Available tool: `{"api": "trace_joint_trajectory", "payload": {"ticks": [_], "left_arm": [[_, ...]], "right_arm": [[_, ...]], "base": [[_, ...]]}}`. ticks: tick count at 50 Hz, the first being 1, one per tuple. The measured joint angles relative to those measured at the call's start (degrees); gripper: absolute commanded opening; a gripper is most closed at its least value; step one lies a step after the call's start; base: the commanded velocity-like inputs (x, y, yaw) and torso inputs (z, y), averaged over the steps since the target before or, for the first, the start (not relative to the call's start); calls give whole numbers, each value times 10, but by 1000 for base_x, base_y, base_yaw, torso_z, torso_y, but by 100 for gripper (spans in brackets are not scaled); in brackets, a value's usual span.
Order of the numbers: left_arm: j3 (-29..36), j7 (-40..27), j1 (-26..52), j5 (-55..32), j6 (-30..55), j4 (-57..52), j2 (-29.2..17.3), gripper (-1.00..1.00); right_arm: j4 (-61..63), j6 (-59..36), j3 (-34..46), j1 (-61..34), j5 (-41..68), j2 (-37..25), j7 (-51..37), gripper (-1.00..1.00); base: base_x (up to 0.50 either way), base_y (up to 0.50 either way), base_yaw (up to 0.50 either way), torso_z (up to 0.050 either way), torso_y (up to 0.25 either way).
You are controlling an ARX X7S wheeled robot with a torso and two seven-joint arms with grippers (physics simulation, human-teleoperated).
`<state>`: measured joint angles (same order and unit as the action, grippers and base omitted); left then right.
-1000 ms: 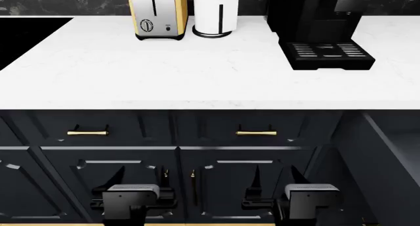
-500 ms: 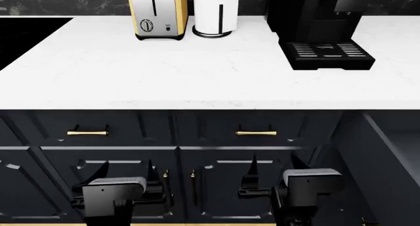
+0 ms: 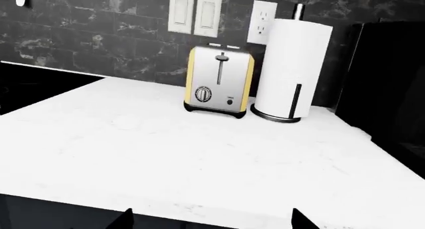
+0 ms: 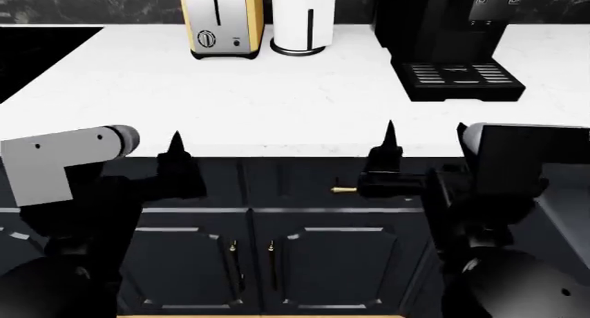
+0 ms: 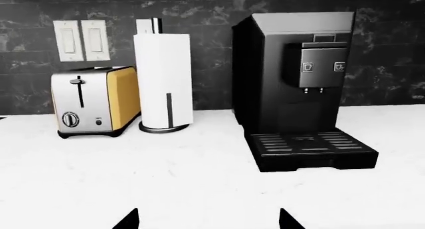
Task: Close the right drawer.
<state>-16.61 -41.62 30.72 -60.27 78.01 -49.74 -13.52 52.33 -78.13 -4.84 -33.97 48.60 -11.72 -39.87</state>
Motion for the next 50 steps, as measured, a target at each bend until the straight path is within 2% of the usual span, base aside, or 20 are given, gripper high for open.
{"api": "trace_joint_trajectory", "payload": {"ticks": [7, 18, 39, 50], "left_arm": [[-42, -90, 47, -138, 36, -1, -24, 100], [-62, -145, 74, -224, 50, -7, -46, 100], [-56, -158, 76, -243, 35, -9, -64, 100], [-52, -160, 71, -242, 21, -10, -69, 100]], "right_arm": [[13, -43, -21, -51, 154, -37, -113, 100], [22, -59, -20, -79, 250, -70, -183, 100], [32, -30, 2, -77, 263, -104, -180, 100], [34, -7, 10, -68, 264, -117, -166, 100]], "base": [[0, 0, 0, 50, 0], [0, 0, 0, 50, 0], [0, 0, 0, 50, 0], [0, -16, -455, 0, 0]]}}
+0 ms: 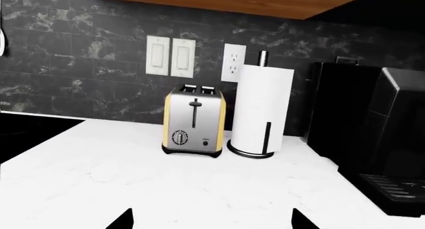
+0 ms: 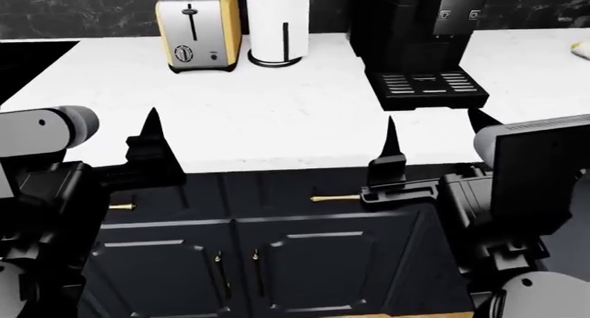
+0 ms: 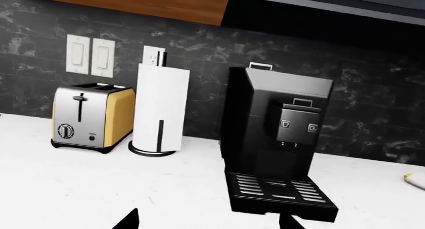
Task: Close the right drawer.
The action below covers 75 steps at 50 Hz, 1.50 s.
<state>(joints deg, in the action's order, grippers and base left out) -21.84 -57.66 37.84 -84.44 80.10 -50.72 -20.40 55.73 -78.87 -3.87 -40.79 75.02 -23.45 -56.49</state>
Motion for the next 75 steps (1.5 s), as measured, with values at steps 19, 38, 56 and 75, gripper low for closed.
{"api": "trace_joint_trajectory", "payload": {"ticks": [19, 38, 56, 75], "left_arm": [[7, 1, -5, 3, -21, -3, -8, 100], [12, -2, -9, -4, -39, -2, -17, 100], [15, -3, -10, -4, -53, 4, -26, 100], [20, -3, -15, -2, -66, 6, -34, 100]], "right_arm": [[0, 17, -5, -9, 43, -23, -25, 100], [0, 32, -4, -14, 67, -40, -43, 100], [-2, 46, -3, -14, 74, -53, -49, 100], [-1, 58, 1, -13, 77, -64, -52, 100]], "base": [[0, 0, -500, 0, 0], [0, 0, -500, 0, 0], [0, 0, -500, 0, 0], [0, 0, -500, 0, 0]]}}
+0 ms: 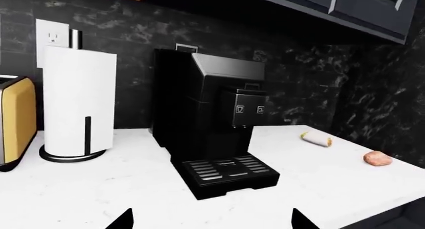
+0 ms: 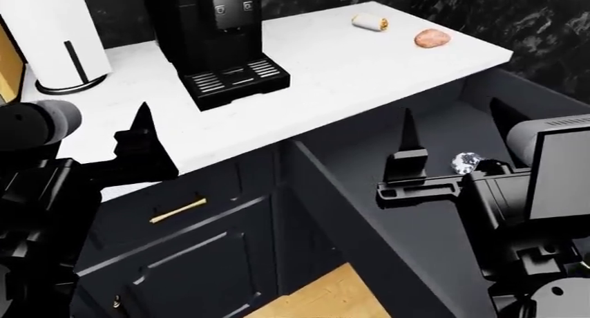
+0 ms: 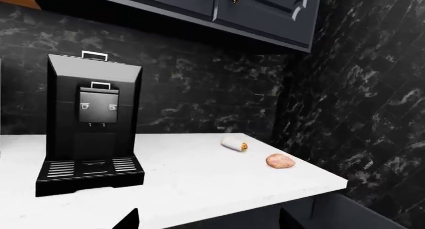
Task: Close the right drawer.
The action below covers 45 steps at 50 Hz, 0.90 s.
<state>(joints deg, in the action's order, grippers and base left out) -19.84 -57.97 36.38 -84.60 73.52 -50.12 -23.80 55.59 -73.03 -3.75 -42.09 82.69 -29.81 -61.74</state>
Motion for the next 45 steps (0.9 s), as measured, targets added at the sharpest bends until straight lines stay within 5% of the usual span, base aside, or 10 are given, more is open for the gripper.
{"api": "trace_joint_trajectory", "payload": {"ticks": [45], "left_arm": [[12, -8, -4, -7, -26, 4, -15, 100]], "right_arm": [[0, 23, 13, -4, 10, -21, -11, 100]], "base": [[0, 0, -500, 0, 0]]}}
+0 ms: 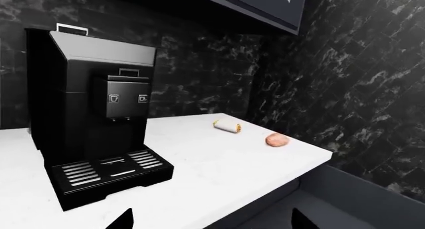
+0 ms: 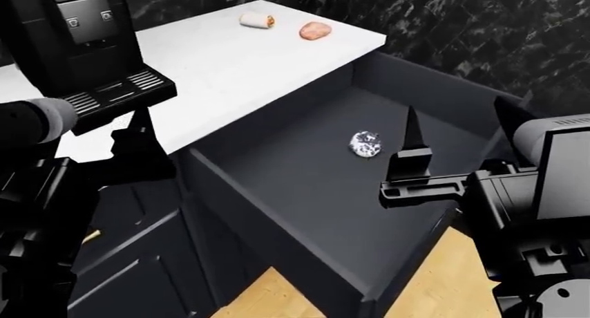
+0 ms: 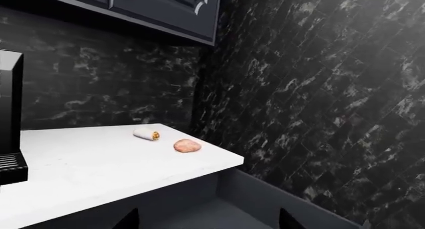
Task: Close the right drawer.
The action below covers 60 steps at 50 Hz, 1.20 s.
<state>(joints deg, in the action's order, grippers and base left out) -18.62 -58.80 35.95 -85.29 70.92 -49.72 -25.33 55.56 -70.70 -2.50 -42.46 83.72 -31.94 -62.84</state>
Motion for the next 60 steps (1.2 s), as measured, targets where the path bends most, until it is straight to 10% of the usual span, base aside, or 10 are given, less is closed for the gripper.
{"api": "trace_joint_trajectory", "payload": {"ticks": [60], "left_arm": [[18, -8, -5, -5, -28, -2, -16, 100]], "right_arm": [[1, 28, 14, -6, 16, -23, -15, 100]], "base": [[0, 0, -500, 0, 0]]}}
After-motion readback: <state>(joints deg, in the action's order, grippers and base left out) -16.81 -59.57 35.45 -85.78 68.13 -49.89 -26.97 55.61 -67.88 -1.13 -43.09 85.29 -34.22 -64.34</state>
